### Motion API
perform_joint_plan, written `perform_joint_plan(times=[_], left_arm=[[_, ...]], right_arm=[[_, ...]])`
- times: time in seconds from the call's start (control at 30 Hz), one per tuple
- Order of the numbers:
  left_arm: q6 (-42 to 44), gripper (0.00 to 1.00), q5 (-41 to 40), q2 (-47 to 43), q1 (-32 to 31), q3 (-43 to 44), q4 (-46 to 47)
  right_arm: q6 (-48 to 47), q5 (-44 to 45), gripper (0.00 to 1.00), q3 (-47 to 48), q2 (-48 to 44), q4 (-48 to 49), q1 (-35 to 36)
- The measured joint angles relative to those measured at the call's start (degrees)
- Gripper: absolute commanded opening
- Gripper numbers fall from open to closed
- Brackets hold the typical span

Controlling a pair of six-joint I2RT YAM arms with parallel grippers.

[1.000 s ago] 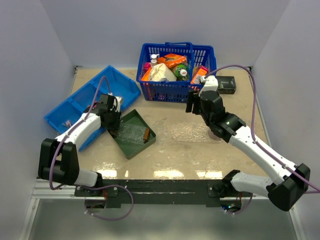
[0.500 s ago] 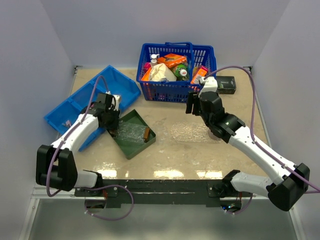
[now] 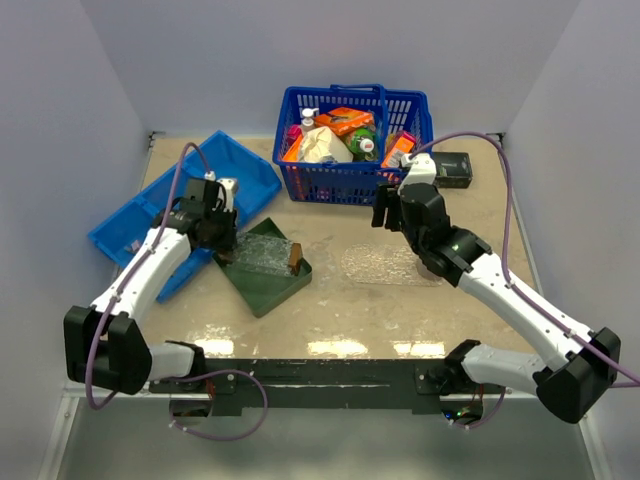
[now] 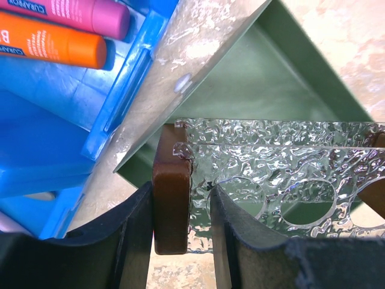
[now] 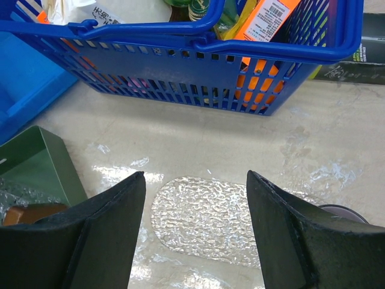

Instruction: Prepare toiletry sets of a toothbrush and toothpaste on the tray

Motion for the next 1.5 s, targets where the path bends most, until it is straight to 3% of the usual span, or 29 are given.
perform_joint_plan(times=[0.43, 0.7, 0.97, 1.2, 1.5], left_arm=[[-4.3, 0.0, 4.0, -1.3, -0.5, 3.4, -0.4], [-10.8, 0.0, 3.5, -0.7, -9.9, 6.3, 0.8], [-16.0, 0.0, 3.2, 5.0, -14.4, 12.2, 2.1], [-20.1, 0.0, 1.9, 13.0, -22.8, 17.8, 5.3], [-25.3, 0.0, 1.2, 20.6, -26.6, 20.6, 9.2]], right_arm=[[-0.5, 0.7, 0.71, -0.6, -1.2, 0.1, 0.0], [-1.2, 2.0, 0.71, -0.6, -2.4, 0.1, 0.0], [-1.8, 6.0, 0.72, -0.6, -6.4, 0.0, 0.0], [-3.1, 9.9, 0.75, -0.6, -10.5, 0.0, 0.0], [-2.5, 8.1, 0.73, -0.7, -10.3, -2.0, 0.0]])
